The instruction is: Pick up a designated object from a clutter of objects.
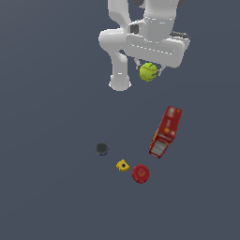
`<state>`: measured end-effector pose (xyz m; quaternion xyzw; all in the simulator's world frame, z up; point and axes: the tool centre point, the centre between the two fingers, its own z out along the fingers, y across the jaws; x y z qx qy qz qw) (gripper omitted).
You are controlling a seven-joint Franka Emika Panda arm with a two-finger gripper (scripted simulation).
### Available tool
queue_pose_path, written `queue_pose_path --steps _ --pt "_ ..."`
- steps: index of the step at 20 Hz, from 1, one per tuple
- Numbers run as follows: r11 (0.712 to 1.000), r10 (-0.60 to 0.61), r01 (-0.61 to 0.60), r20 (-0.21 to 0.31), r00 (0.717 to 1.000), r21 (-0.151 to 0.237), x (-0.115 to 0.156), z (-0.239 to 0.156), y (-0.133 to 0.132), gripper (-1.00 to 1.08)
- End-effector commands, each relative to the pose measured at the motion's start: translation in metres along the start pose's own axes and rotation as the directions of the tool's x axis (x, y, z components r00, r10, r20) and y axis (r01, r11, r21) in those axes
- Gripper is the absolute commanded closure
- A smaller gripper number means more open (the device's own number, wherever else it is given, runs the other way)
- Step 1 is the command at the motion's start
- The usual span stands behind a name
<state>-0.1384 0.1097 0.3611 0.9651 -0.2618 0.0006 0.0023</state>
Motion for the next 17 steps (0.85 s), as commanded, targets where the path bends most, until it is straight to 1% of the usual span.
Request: queue_pose_path --steps 1,9,17 --pt "1.0 0.0 0.0 0.001 1.0 0.001 -0.012 -0.019 -0.011 1.08" --pt "1.0 0.0 0.0 0.002 1.0 0.003 -0.035 -0.06 -0.037 1.08" --pt "1.0 0.001 -0.001 0.002 1.0 0.004 -0.04 -0.07 -0.044 1.08"
